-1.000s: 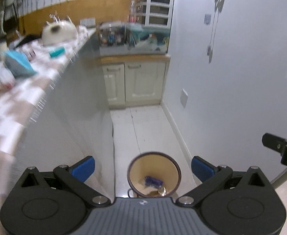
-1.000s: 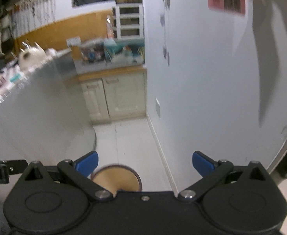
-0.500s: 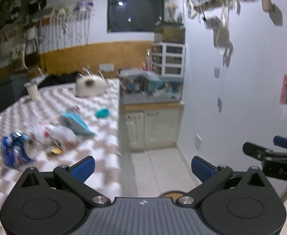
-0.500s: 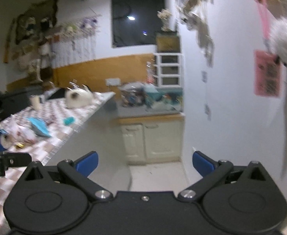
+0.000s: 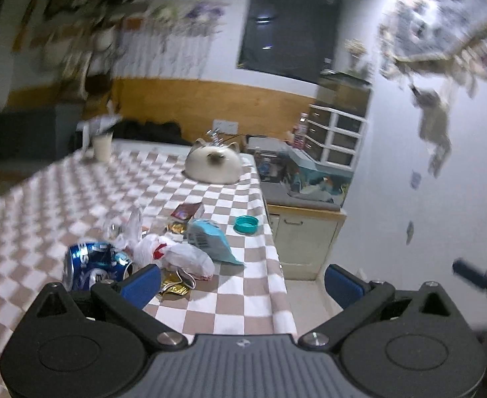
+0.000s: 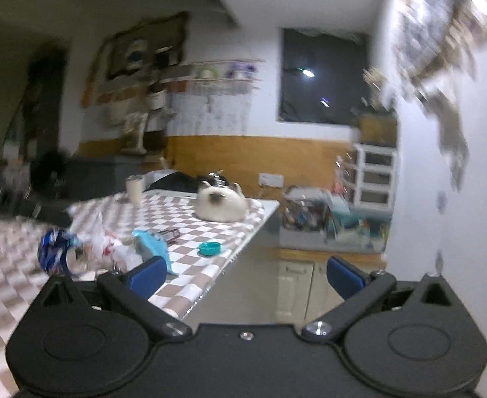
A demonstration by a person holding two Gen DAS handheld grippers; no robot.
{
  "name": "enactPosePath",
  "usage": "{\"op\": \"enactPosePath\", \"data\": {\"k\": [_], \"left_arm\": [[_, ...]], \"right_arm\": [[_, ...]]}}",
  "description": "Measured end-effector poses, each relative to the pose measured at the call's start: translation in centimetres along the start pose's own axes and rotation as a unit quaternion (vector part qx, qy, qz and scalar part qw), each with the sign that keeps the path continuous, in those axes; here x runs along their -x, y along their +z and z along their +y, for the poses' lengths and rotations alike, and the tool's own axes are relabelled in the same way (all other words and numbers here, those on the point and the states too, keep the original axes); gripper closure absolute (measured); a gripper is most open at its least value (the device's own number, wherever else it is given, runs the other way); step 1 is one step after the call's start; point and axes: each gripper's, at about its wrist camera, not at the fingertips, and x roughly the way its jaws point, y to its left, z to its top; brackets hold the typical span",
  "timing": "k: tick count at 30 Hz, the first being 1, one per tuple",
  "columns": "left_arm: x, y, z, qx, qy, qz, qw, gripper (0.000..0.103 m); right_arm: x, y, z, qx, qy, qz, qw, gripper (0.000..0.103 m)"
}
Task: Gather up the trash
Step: 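Grasp the light-blue wrapper with the right gripper and lift it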
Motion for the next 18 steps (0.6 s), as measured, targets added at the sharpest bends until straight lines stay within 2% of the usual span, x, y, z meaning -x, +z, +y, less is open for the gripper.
{"op": "enactPosePath", "data": {"k": [3,7,11,16,18], "left_arm": [[-2.1,1.0,1.9,0.059,-0.01,0.006,0.9982,0.0],[-5.4,1.7,3.5,0.124,-0.018,0.019,0.992,0.0],[-9.7,1.4,4.9,0.208,-0.039,0.045,0.9763,0.0],[-14.3,0.7,6.2,0.25,-0.006,0.068,0.9657,0.001],[-15.4,0.5,6.9,0.264,0.013,0.068,0.9621,0.002]], "right_arm": [[-1.5,-0.2,2.3,0.05,0.004,-0.016,0.999,0.0],[-4.4,-0.1,3.5,0.041,0.026,0.0,0.999,0.0],[-7.7,0.1,4.0,0.023,0.044,0.011,0.999,0.0],[-12.3,0.0,4.5,0.026,0.073,0.021,0.997,0.0],[-14.5,0.1,4.6,0.029,0.086,0.039,0.995,0.0]]}}
